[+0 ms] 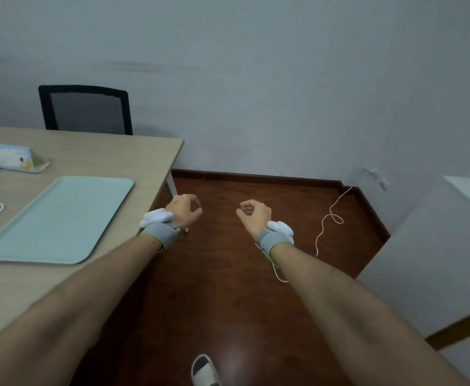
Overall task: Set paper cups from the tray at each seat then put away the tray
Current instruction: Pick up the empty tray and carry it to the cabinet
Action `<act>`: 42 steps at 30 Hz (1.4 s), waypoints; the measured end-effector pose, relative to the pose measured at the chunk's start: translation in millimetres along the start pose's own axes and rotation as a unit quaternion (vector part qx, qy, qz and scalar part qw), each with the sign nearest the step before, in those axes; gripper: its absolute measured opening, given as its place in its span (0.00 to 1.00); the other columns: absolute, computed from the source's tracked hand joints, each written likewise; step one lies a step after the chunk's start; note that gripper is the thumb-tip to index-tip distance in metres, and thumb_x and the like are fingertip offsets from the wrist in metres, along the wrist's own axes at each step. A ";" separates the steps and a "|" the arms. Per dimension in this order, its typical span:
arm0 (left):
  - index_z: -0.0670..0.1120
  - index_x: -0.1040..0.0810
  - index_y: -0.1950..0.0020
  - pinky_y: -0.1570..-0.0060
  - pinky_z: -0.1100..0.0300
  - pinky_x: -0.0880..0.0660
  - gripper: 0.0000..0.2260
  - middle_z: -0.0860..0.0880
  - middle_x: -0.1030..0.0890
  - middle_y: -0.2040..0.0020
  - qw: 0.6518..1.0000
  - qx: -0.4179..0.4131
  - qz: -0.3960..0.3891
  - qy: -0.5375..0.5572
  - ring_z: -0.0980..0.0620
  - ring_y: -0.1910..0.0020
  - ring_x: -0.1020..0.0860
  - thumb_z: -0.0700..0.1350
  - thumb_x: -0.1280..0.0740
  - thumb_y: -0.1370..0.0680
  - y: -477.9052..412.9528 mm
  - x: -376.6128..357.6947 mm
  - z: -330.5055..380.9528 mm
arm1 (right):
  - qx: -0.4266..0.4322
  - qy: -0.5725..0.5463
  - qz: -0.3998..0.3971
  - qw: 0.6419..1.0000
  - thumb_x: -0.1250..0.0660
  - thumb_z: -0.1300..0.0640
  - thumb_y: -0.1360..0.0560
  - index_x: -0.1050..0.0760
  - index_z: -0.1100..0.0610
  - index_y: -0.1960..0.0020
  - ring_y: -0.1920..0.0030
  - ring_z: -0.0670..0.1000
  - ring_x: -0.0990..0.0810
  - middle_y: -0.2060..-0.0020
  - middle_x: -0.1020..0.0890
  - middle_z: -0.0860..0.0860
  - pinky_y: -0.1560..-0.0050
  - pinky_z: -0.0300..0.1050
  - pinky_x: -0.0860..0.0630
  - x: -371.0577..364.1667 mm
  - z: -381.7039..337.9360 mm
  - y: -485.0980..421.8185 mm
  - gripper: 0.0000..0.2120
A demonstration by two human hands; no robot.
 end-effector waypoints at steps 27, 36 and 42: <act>0.39 0.23 0.45 0.45 0.52 0.27 0.11 0.39 0.18 0.48 0.871 0.414 0.264 0.008 0.41 0.45 0.23 0.41 0.36 0.26 -147.2 163.9 -277.0 | 0.201 -0.005 -0.393 0.898 0.32 0.62 0.29 0.21 0.65 0.48 0.48 0.56 0.19 0.50 0.17 0.60 0.49 0.36 0.29 -393.2 -167.8 -285.6 0.11; 0.39 0.22 0.48 0.48 0.52 0.26 0.10 0.39 0.17 0.50 0.761 0.548 0.347 0.023 0.40 0.48 0.22 0.41 0.36 0.26 -95.8 143.8 -305.3 | 0.263 0.014 -0.500 0.825 0.33 0.62 0.28 0.22 0.65 0.46 0.47 0.57 0.19 0.48 0.17 0.60 0.44 0.41 0.27 -467.7 -189.3 -288.3 0.12; 0.38 0.21 0.48 0.49 0.53 0.26 0.09 0.38 0.17 0.50 0.706 0.602 0.367 0.062 0.40 0.50 0.21 0.41 0.35 0.26 -43.5 110.5 -320.2 | 0.229 0.057 -0.535 0.811 0.32 0.61 0.28 0.23 0.65 0.44 0.46 0.57 0.20 0.47 0.18 0.61 0.44 0.40 0.28 -493.0 -169.7 -284.9 0.14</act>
Point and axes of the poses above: each hand's wrist, its own y-axis away from the middle knuckle, its own x-axis out of the back of the hand, z = x × y, the point moved 4 cm from there along -y, towards the middle knuckle
